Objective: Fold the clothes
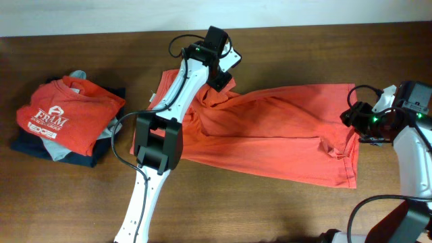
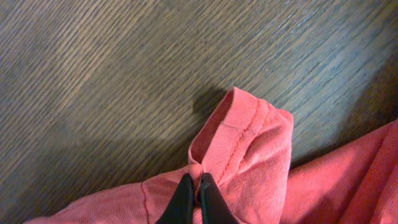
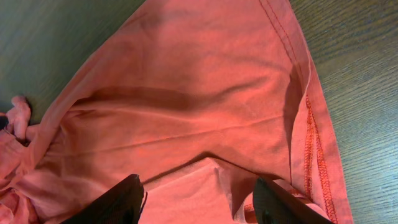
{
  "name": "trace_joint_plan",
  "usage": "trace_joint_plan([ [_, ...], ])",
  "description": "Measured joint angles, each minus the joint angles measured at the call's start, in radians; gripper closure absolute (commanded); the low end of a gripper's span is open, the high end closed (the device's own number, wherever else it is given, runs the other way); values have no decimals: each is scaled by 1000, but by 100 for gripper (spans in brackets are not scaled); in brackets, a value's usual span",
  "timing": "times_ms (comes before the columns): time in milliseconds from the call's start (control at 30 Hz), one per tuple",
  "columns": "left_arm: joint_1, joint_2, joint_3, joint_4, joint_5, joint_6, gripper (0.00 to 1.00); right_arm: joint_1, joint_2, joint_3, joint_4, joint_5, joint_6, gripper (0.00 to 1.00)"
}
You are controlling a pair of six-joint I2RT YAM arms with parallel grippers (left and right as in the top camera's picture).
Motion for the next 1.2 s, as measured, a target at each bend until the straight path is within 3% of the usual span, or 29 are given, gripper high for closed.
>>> trace_joint_plan([
  [400,-2,-43,205,-263,-247,-60,100,0,0,0,0,0,1,38],
  [700,-2,-84,228,-531,-349,-72,98,0,0,0,-1,0,1,38],
  [733,-2,-84,228,-566,-355,-72,95,0,0,0,-1,0,1,38],
  [867,-2,-84,228,-673,-364,-79,66,0,0,0,-2,0,1,38],
  [967,-2,-84,228,-682,-359,-82,55,0,0,0,-5,0,1,38],
  [1200,-1,-84,228,-681,-356,-85,50,0,0,0,-6,0,0,37],
])
